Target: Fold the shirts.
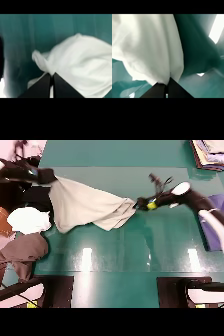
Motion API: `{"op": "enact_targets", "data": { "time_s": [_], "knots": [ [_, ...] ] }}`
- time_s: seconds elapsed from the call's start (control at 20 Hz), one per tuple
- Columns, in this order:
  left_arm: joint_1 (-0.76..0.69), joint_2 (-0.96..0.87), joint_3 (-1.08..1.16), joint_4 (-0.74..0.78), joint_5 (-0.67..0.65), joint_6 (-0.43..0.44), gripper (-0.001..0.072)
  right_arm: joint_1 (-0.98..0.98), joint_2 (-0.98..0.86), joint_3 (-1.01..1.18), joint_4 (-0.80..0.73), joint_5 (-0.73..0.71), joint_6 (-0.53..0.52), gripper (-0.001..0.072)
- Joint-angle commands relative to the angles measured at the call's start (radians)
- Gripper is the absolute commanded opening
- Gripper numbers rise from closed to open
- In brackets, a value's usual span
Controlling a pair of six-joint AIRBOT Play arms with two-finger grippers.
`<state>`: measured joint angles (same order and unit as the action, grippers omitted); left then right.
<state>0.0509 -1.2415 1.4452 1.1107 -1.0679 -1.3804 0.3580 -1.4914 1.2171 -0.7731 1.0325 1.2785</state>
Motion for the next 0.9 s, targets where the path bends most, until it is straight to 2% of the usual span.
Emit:
{"op": "enact_targets", "data": {
  "time_s": [0.0, 0.2, 0.45, 0.6, 0.85],
  "knots": [
    [0.001, 0.130, 0.173, 0.007, -0.003, 0.001, 0.0025, -0.105, 0.180, 0.168, -0.266, 0.174, 0.069, 0.0014],
    [0.001, 0.287, 0.380, -0.009, -0.055, 0.000, 0.0025, -0.184, 0.391, 0.380, -0.341, 0.304, 0.083, 0.0014],
    [0.001, 0.408, 0.506, -0.048, -0.076, -0.008, 0.0024, -0.193, 0.557, 0.547, -0.389, 0.369, 0.122, 0.0014],
    [0.001, 0.407, 0.594, -0.078, -0.064, -0.007, 0.0024, -0.193, 0.589, 0.629, -0.505, 0.446, 0.182, 0.0014],
    [0.001, 0.330, 0.529, -0.055, -0.063, -0.006, 0.0024, -0.193, 0.484, 0.708, -0.536, 0.536, 0.220, 0.0014]
  ]
}}
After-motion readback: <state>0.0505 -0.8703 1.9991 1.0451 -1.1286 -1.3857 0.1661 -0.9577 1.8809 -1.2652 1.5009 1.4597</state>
